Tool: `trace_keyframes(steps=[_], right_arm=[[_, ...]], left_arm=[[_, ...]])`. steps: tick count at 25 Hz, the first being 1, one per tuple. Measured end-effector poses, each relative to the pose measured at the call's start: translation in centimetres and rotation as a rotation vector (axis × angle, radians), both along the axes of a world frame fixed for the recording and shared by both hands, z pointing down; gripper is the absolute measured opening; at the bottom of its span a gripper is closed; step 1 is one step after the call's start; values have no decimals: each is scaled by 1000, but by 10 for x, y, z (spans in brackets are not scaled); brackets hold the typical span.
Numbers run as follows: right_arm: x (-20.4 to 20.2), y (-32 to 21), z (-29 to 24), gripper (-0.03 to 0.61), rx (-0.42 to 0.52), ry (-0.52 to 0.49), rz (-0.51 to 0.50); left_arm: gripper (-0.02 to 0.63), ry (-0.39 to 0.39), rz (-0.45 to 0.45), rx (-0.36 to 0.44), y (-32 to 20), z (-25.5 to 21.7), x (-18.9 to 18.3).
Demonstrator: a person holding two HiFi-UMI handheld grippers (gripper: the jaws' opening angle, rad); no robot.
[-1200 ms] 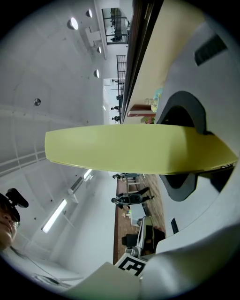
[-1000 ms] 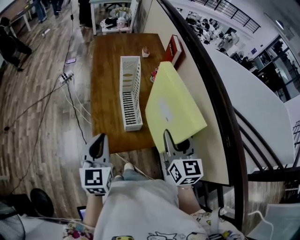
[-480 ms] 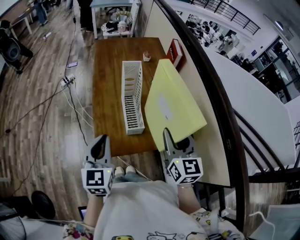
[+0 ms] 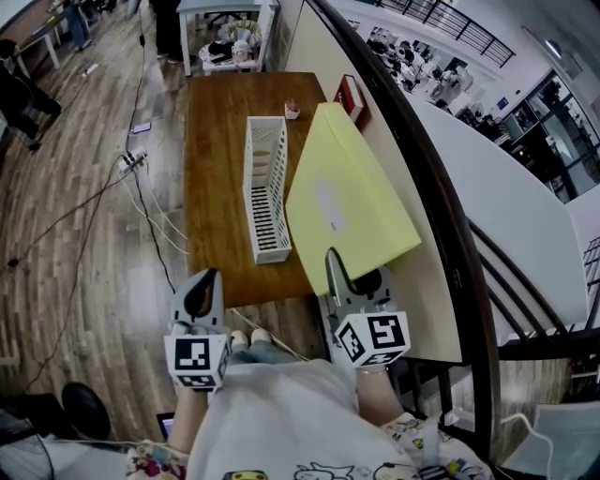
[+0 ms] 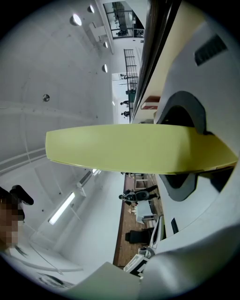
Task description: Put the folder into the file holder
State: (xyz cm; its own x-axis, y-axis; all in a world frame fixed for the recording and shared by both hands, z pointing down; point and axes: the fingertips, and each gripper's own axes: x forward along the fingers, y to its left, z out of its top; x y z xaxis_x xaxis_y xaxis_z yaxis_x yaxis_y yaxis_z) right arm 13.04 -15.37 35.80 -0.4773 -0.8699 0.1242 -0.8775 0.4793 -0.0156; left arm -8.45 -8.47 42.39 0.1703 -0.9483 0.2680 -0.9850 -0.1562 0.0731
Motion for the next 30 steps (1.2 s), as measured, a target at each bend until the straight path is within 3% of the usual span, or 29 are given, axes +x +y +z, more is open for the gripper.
trace_keyframes(steps=[17, 30], right_arm=[[-59, -17, -16, 172, 40, -23, -83], [-86, -59, -15, 172, 74, -51, -63]], left_arm=[[11, 6, -68, 4, 15, 0, -25], [11, 11, -89, -19, 8, 8, -37]])
